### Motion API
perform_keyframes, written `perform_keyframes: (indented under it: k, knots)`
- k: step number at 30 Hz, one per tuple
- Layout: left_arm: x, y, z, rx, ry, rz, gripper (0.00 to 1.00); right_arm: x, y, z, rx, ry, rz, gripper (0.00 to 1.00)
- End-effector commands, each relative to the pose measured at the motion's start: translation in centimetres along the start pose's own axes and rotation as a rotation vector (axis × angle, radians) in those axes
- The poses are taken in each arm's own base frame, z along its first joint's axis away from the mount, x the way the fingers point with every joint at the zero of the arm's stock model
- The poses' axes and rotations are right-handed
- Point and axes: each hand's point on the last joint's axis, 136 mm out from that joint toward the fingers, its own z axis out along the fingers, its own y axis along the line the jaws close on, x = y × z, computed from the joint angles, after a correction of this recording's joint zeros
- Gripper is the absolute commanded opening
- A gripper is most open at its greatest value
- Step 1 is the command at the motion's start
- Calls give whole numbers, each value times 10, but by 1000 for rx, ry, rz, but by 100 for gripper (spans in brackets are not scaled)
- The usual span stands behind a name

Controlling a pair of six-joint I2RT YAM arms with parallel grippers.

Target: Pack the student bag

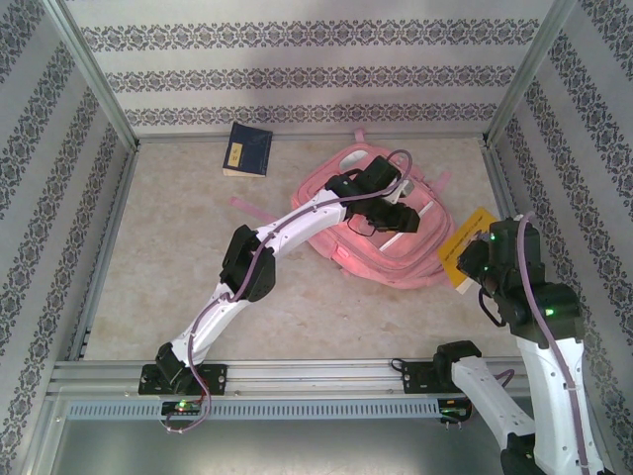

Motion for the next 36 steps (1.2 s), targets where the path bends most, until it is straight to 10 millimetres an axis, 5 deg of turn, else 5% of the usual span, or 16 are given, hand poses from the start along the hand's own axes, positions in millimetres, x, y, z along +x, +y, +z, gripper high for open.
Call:
perform_keyframes:
  k: [1, 9, 15, 18, 21, 29, 36]
  knots:
    - [5, -31, -6, 40, -2, 78, 43, -10, 10, -3, -63, -50, 47, 0]
    - [5, -27, 8, 37, -7, 69, 36, -1, 9, 1, -77, -30, 55, 0]
    - [5, -28, 12, 46, -7, 78, 2, 3, 5, 0, -77, -27, 41, 0]
    - [-1, -36, 5, 57, -27, 84, 0, 2, 5, -4, -83, -37, 28, 0]
    - [-15, -45, -18, 50, -78, 96, 0, -2, 6, -11, -95, -53, 8, 0]
    - [-64, -57, -132, 112, -256, 6, 0, -28, 13, -49, -138, -161, -50, 0]
    - [-80, -68, -213, 175, -332, -23, 0, -34, 27, -68, -231, -192, -61, 0]
